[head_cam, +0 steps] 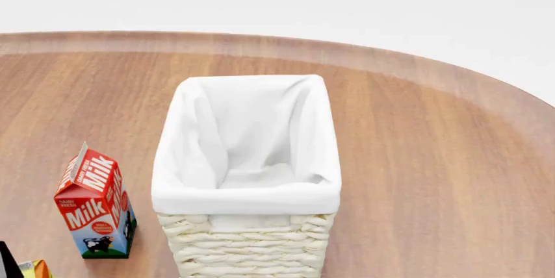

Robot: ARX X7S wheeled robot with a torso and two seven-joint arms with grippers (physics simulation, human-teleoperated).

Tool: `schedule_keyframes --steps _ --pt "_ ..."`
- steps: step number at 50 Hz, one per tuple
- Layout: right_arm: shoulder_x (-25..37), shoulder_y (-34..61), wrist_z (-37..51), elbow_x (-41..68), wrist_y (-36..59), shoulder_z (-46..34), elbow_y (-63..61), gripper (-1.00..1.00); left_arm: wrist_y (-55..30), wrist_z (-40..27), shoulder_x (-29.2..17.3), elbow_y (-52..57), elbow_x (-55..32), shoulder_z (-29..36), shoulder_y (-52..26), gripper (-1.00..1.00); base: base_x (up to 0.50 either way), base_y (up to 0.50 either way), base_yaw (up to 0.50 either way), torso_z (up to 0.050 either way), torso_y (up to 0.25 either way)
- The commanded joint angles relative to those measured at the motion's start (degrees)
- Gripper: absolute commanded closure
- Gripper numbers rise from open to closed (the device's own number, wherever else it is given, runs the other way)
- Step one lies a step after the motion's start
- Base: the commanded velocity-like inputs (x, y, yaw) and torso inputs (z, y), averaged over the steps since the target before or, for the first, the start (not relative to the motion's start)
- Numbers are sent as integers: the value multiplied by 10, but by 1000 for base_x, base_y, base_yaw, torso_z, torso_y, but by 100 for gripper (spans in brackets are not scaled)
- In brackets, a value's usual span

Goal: Pick up the alphabet soup, and put it in the basket.

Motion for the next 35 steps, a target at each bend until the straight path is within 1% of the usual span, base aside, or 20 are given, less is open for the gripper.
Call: schedule_keyframes --steps 1,8,9,10,11,13,16,21,28,35 --pt "32 -36 14 48 -46 34 -77 100 -2 -2 0 1 2 3 -1 -100 0 0 0 0 0" --pt "38 -43 2 73 -71 39 -86 100 -1 -2 -1 -2 2 4 -2 -100 0 0 0 0 1" --pt "33 -47 -6 66 -108 43 -76 100 -1 -2 -1 -2 2 4 -2 -100 0 0 0 0 0" --pt "34 -50 -16 70 -125 42 -72 100 -1 -2 -1 -2 3 5 -2 -100 0 0 0 0 0" --pt "32 -51 -11 74 -128 46 -71 100 -1 -1 -1 -3 2 5 -3 -100 0 0 0 0 0" --pt "34 -56 -30 83 -159 45 -68 100 -1 -2 -1 -3 2 5 -3 -100 0 0 0 0 0" --pt "39 -65 -39 89 -182 45 -77 100 -3 -3 -1 0 2 5 -2 -100 0 0 1 0 0" --pt "38 -72 -40 87 -202 49 -80 100 -2 -3 -2 -1 2 6 -2 -100 0 0 0 0 0" --pt "41 -78 -65 121 -246 48 -78 100 1 -4 -3 0 2 6 0 -100 0 0 0 0 0" --pt "39 -71 -73 156 -254 48 -75 100 1 -6 -4 1 2 5 0 -100 0 0 0 0 0"
